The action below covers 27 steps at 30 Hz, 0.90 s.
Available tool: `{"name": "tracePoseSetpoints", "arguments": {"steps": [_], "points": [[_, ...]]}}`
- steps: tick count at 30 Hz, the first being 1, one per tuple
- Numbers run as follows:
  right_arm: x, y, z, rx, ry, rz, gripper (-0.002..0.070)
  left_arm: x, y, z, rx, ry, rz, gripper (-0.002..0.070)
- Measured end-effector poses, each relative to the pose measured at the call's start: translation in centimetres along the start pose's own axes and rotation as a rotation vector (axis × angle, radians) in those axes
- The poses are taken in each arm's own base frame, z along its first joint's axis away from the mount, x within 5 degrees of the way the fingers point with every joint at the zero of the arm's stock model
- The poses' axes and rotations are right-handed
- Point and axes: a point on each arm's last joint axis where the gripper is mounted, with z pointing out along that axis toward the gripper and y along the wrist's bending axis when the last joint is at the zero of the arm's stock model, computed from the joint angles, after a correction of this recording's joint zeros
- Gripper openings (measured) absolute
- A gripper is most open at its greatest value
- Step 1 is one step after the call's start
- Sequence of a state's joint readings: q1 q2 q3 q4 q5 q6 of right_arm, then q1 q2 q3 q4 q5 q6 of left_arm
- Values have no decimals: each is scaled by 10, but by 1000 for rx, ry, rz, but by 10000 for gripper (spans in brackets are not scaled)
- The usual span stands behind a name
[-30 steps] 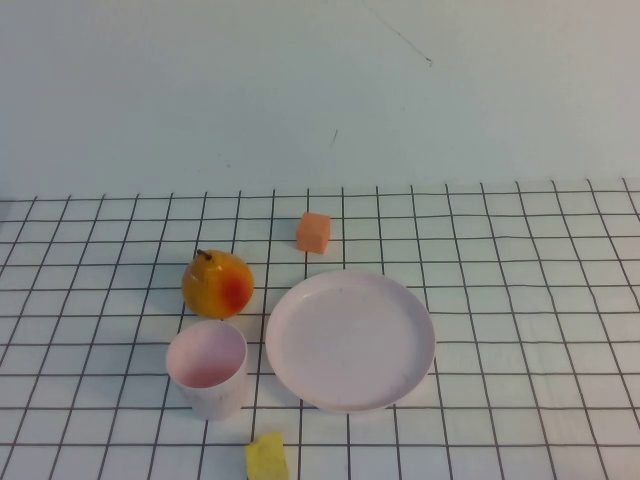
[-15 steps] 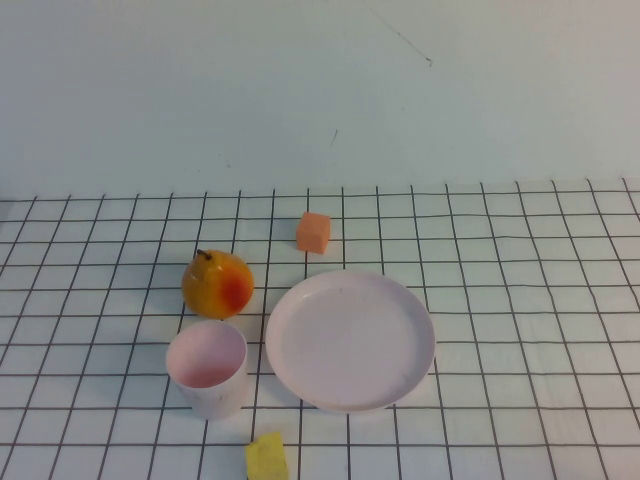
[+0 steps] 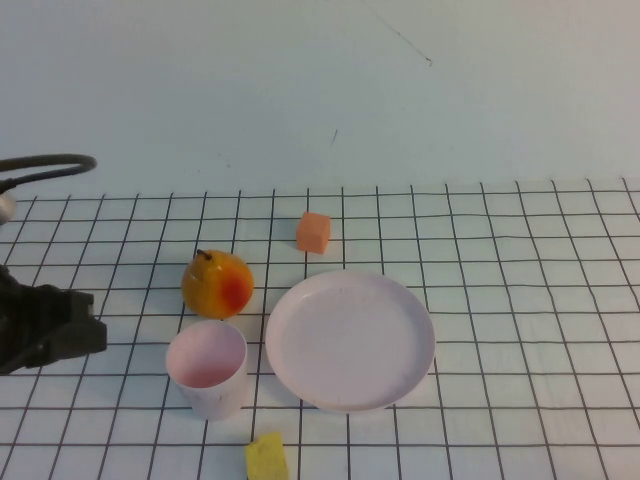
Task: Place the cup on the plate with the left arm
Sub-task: Pick up the cup from the table
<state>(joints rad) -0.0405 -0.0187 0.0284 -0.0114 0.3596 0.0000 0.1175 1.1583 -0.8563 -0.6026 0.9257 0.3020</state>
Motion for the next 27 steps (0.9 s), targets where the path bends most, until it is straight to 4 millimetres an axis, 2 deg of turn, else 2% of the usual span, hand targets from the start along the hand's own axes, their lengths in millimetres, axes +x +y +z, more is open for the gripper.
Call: {"name": "tracePoseSetpoints", "arguments": {"steps": [5,8,15,23,27], "points": [[0,0,0,0,0,0,-5,-8,3,28,-5,47,-3,363],[0,0,0,0,0,-7,-5,-9,0,49,-3,87,15,424],[0,0,0,0,0,0,-5,-15,-3,92,-67,178,74,444],[0,0,0,0,0,0,-5,-45,-12,111,-136,177,88,442],[0,0,0,0,0,0,-5,-55,-16,124,-160,211,112,390]]}}
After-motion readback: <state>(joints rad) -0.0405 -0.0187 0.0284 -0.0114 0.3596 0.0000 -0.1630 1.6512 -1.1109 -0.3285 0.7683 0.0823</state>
